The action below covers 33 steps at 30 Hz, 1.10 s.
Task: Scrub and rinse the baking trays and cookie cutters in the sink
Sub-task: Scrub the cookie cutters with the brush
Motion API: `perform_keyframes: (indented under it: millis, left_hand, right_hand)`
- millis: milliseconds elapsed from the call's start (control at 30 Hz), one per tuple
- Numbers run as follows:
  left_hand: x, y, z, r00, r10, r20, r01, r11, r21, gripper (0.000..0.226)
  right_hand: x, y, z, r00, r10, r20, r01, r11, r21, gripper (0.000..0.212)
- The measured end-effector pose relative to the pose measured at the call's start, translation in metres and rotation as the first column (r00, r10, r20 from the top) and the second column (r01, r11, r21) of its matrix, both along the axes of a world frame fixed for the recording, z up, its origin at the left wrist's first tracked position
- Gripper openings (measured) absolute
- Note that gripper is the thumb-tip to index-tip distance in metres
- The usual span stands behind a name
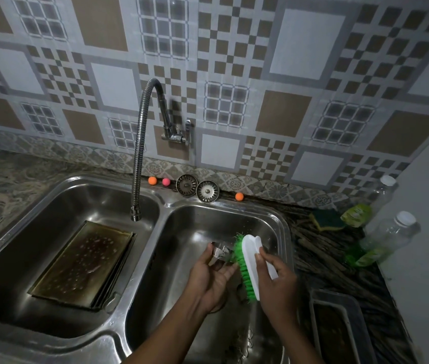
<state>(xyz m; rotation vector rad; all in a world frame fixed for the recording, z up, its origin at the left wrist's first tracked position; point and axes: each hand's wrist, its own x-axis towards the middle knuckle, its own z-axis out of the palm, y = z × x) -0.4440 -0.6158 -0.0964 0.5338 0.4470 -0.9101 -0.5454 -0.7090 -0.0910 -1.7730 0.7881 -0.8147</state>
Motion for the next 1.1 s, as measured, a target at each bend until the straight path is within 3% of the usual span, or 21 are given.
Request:
perform_keyframes:
  millis: [300,500,633,833,933,1100]
  left_hand:
    - [0.011,0.012,-0.014,0.984,-0.133,0.122,0.125,0.99,0.069,0.035]
    - [0.009,0.01,-0.011,0.973,-0.186,0.134,0.172,0.979,0.11,0.039]
    - [0.01,0.016,-0.008,0.951,-0.212,0.224,0.199,0.977,0.077,0.035]
    - [0.007,0.02,-0.013,0.838,-0.355,0.415,0.364,0.93,0.06,0.036]
    - [0.011,0.021,-0.016,0.738,-0.429,0.521,0.402,0.9,0.17,0.046]
    - [0.02,0.022,-0.012,0.602,-0.487,0.633,0.266,0.87,0.416,0.062]
  right_hand:
    - [0.001,-0.009,0.009,0.994,0.094,-0.053,-0.095,0.995,-0.017,0.015]
    - [0.006,-0.005,0.015,0.997,0.074,-0.002,-0.074,0.997,0.033,0.016]
    - [0.004,-0.015,0.017,0.996,0.083,0.036,-0.085,0.995,0.051,0.018]
    - [0.005,-0.019,0.017,0.99,0.125,0.07,-0.13,0.99,0.062,0.018]
    - [0.002,-0.019,0.014,0.987,0.146,0.068,-0.149,0.988,0.043,0.018]
    - [-0.005,-0.025,0.008,0.986,0.166,0.019,-0.166,0.986,0.003,0.016]
